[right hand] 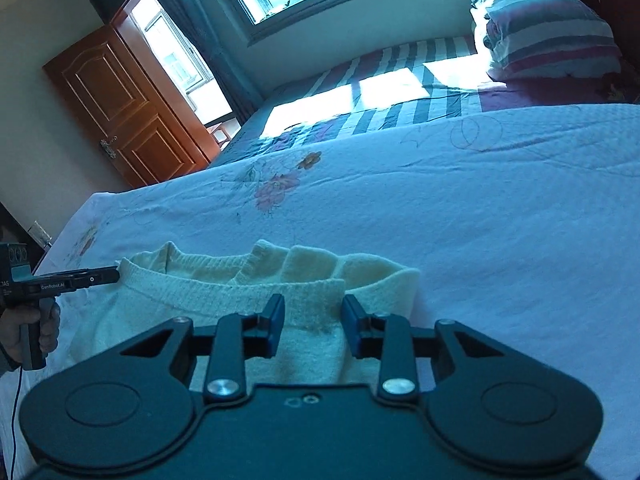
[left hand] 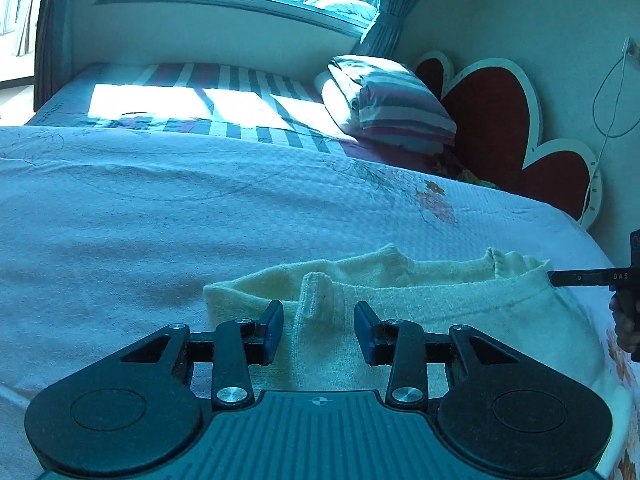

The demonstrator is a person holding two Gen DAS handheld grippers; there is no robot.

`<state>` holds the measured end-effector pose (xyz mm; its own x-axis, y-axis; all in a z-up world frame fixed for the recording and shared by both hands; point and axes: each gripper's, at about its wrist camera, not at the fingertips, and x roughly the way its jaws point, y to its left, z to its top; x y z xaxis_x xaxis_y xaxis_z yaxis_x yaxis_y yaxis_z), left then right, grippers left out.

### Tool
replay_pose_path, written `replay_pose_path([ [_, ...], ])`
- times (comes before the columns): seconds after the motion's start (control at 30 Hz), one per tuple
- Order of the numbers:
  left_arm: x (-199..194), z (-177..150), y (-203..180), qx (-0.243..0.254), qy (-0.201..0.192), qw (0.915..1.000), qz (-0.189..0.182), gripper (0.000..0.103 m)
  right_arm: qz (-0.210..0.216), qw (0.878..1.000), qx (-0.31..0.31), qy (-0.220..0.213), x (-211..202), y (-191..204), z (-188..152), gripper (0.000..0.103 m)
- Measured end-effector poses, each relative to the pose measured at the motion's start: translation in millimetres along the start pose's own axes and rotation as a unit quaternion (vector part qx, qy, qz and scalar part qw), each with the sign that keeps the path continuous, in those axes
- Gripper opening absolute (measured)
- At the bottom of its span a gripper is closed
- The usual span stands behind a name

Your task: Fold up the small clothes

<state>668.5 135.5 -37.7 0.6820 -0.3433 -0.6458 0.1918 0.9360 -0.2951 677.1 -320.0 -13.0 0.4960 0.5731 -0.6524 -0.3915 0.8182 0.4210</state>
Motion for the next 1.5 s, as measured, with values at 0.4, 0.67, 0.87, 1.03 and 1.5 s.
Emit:
replay_pose_path([
  [0.4,15,0,-8,0.020,0.007,0.9998,0.001,0.004,-0.005,1.000,-0.015,0.018,9,0,0,0.014],
  [0.67,0,2,-11,0.023,-0.014,0.9996,-0.001,0.004,-0.018,0.999,-0.025,-0.010,-1,3,0,0.005],
  [0.87,-22,17,-17,0.040,-0.044,0.9982,-0.013,0.004,-0.011,0.998,-0.048,-0.045,-21,14,8,0.005],
  [1.03,-27,33,-16,0.036,-0.066,0.9971,-0.013,0.004,-0.013,0.996,-0.054,-0.069,-27,14,21,0.005],
  [1.5,26,16,-6,-0.008,-0.007,0.9988,0.048,0.021,-0.052,0.998,-0.012,-0.018,32,-17,19,0.008],
])
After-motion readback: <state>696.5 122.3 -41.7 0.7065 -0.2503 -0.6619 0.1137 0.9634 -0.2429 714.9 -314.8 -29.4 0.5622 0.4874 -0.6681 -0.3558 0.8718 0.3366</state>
